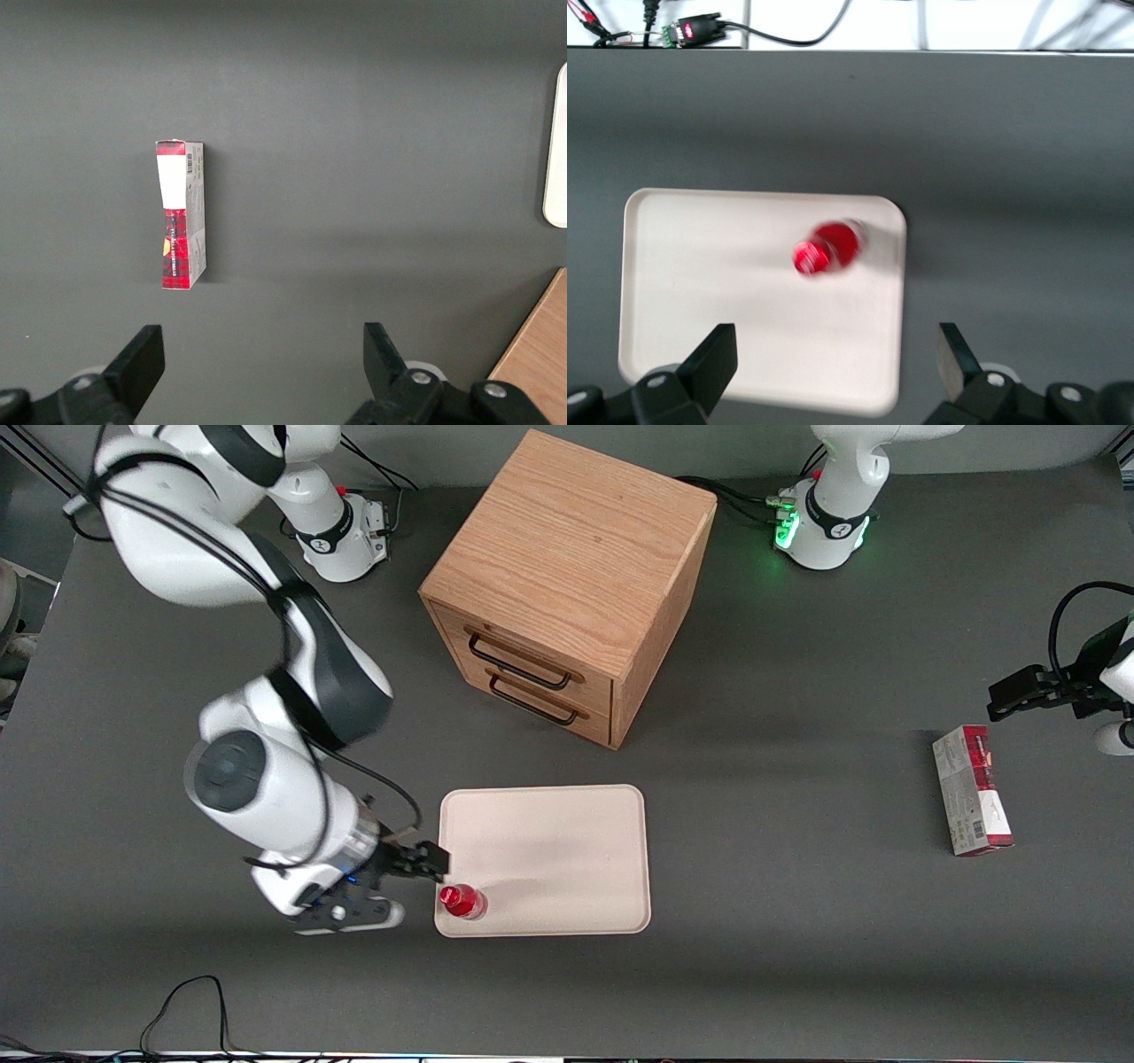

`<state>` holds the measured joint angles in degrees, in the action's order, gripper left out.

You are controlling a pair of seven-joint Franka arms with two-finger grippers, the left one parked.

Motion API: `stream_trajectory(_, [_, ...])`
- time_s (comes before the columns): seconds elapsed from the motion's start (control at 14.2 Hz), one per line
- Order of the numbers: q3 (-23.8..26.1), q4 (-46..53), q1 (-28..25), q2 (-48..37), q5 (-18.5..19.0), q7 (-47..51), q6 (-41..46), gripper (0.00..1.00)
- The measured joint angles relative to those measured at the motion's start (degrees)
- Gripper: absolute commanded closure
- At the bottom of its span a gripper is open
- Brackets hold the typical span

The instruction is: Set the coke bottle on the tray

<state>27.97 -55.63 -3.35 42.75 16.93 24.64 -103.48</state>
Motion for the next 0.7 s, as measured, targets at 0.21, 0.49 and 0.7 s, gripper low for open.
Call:
stream_trajectory(0.21, [-9.1, -10.5, 1.5, -13.1, -9.9, -1.9, 4.9, 0.0])
stream_trajectory(0.49, [-24.1, -31.4, 2.6, -30.6, -19.3, -12.8, 4.6, 0.0])
stream_trajectory(0.7, [-26.3, -42.3, 3.0, -41.2, -19.3, -13.9, 5.1, 0.0])
